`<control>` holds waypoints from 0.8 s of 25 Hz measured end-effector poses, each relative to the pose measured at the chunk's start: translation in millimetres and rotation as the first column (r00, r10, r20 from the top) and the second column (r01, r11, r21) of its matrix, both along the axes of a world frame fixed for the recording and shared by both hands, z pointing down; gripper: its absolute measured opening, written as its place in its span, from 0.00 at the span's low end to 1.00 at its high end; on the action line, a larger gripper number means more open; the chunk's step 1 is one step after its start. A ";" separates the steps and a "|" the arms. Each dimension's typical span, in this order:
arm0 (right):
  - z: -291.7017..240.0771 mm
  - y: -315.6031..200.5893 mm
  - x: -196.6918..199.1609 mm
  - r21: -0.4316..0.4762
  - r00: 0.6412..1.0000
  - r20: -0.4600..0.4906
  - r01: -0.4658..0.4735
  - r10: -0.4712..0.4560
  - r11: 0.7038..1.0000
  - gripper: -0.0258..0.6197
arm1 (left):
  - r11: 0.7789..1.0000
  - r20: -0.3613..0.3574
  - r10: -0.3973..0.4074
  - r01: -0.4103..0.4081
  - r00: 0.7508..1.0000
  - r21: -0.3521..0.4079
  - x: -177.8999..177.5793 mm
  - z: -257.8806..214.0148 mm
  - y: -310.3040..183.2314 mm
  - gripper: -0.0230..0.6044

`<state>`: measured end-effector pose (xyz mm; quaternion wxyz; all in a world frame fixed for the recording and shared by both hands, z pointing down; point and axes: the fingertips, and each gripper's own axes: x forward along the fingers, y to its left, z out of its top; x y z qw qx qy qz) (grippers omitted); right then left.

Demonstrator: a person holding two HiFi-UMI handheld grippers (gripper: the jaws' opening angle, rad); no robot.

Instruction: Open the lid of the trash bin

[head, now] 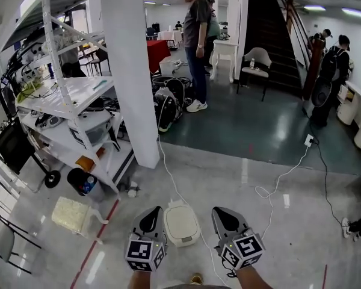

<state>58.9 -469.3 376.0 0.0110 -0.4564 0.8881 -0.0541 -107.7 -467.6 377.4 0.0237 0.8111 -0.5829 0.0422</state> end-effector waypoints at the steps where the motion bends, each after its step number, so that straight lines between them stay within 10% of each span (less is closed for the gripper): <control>1: -2.4 -6.6 -2.9 0.003 1.000 0.002 0.004 -0.004 1.000 0.09 | 1.000 0.003 -0.005 0.005 1.000 0.005 -3.0 -3.2 -5.2 0.01; 20: -8.4 -86.2 -45.6 0.017 1.000 0.016 0.006 -0.006 1.000 0.09 | 0.999 0.019 0.021 -0.022 1.000 0.027 -37.6 -7.8 -83.6 0.01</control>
